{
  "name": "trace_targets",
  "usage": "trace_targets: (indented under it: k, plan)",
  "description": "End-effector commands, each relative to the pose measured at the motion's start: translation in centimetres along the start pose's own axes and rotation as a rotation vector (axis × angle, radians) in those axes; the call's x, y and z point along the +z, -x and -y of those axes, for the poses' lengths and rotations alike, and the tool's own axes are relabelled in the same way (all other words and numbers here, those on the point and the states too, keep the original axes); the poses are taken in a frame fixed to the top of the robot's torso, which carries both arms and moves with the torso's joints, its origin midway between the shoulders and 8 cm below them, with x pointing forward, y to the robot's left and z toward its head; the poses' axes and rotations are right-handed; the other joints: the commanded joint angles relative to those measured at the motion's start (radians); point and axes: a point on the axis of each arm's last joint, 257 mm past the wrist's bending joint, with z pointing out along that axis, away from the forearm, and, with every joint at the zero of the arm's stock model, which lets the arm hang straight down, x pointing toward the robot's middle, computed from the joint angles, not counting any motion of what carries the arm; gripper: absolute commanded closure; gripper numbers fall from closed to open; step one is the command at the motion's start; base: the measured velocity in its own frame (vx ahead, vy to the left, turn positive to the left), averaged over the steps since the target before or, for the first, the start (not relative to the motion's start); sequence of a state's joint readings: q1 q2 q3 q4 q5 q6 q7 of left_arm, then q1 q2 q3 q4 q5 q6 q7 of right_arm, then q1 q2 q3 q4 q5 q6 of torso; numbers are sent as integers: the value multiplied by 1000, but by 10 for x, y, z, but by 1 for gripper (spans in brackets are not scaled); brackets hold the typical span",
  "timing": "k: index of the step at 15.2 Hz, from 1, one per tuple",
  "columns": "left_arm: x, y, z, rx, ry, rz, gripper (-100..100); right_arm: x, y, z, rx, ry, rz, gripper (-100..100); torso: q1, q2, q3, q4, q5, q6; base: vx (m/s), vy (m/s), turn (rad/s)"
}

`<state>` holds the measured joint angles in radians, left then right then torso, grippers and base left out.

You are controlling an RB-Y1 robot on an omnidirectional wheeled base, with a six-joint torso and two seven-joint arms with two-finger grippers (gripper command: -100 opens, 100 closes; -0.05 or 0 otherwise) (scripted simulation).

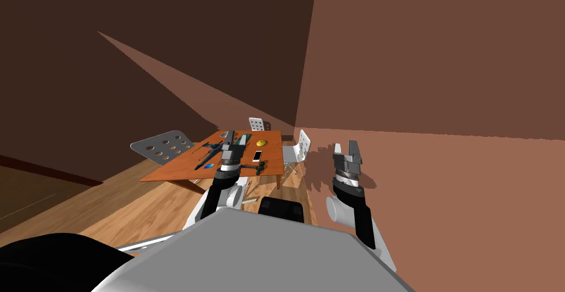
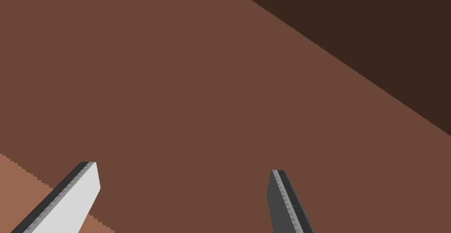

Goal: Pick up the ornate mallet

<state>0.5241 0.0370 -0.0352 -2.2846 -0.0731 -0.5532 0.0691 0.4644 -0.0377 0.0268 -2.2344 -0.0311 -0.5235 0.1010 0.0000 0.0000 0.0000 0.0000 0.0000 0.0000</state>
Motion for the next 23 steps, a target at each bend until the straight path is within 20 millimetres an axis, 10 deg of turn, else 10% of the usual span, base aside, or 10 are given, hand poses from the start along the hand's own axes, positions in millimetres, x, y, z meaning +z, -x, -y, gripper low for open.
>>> trace_targets:
  k: [1,23]
  plan:
    - [-3,-5,-7,5,15,-29,-100,0,0,0,0,0,0,0,0,0,0,0,0,0,3,6,-82]
    - [-125,-54,-165,104,390,-487,-100,0,0,0,0,0,0,0,5,0,0,0,1,1,-16,60,-234]
